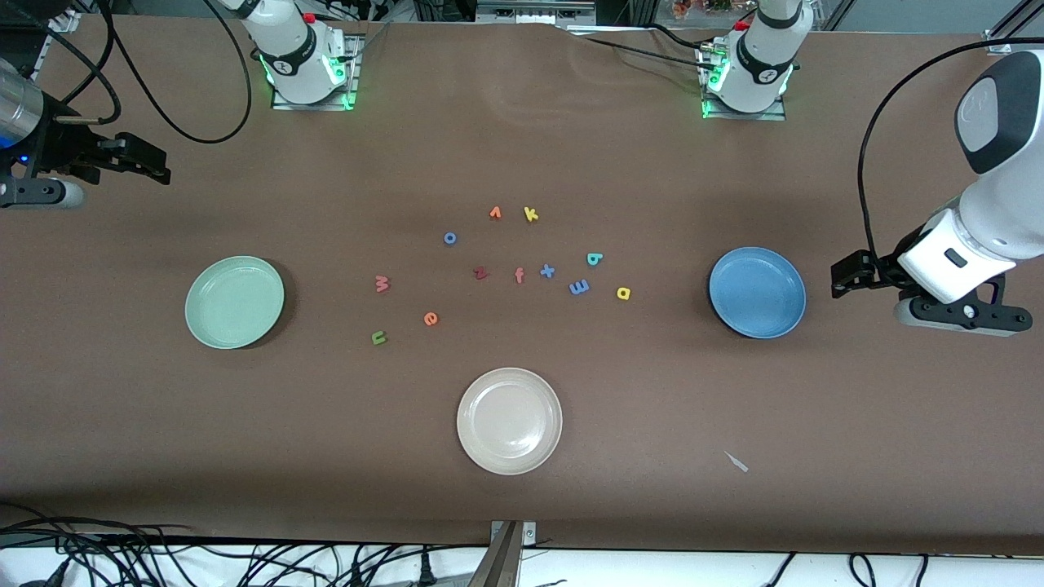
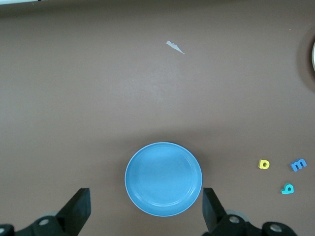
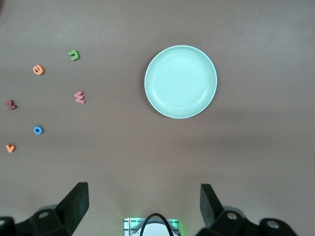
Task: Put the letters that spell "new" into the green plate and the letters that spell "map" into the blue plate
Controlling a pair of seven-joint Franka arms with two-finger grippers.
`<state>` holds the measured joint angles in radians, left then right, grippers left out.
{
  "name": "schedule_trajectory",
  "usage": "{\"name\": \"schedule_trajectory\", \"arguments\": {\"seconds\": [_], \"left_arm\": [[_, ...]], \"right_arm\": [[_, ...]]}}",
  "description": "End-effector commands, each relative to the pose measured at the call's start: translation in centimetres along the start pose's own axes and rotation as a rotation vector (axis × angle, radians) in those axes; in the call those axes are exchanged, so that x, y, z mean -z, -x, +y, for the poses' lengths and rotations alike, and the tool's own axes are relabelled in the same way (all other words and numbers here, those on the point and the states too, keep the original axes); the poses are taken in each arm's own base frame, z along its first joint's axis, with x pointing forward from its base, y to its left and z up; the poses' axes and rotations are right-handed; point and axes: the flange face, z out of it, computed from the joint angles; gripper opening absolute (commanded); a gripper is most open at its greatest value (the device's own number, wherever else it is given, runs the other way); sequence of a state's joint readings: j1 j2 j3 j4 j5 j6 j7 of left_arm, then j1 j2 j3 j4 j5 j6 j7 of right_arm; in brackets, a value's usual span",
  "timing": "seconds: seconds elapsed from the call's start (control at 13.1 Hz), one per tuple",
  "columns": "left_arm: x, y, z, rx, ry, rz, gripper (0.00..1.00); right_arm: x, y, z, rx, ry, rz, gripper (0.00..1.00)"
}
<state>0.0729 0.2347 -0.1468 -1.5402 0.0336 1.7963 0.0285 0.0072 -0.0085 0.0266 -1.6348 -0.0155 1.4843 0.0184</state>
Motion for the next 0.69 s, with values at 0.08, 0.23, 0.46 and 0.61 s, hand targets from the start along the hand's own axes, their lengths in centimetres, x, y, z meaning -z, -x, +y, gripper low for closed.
{"name": "schedule_trajectory", "arguments": {"seconds": [0.08, 0.23, 0.46, 0.61], "left_arm": [[0.5, -0.39, -0.02, -0.019, 0.008, 0.008, 1.0], [0.6, -0.36, -0.02, -0.019, 0.007, 0.01, 1.0], [0.6, -0.37, 0.07, -0.021, 0.008, 0.01, 1.0], [0.6, -0.37, 0.07, -0.021, 0.008, 0.01, 1.0]], "right_arm": [[0.47, -0.1, 0.22, 0.007, -0.012, -0.008, 1.0], [0.47, -0.1, 0.06, 0.009, -0.011, -0.008, 1.0], [0.32, -0.09, 0.04, 0.009, -0.013, -0.013, 1.0], [0.33, -0.11, 0.06, 0.009, -0.011, -0.012, 1.0]]}}
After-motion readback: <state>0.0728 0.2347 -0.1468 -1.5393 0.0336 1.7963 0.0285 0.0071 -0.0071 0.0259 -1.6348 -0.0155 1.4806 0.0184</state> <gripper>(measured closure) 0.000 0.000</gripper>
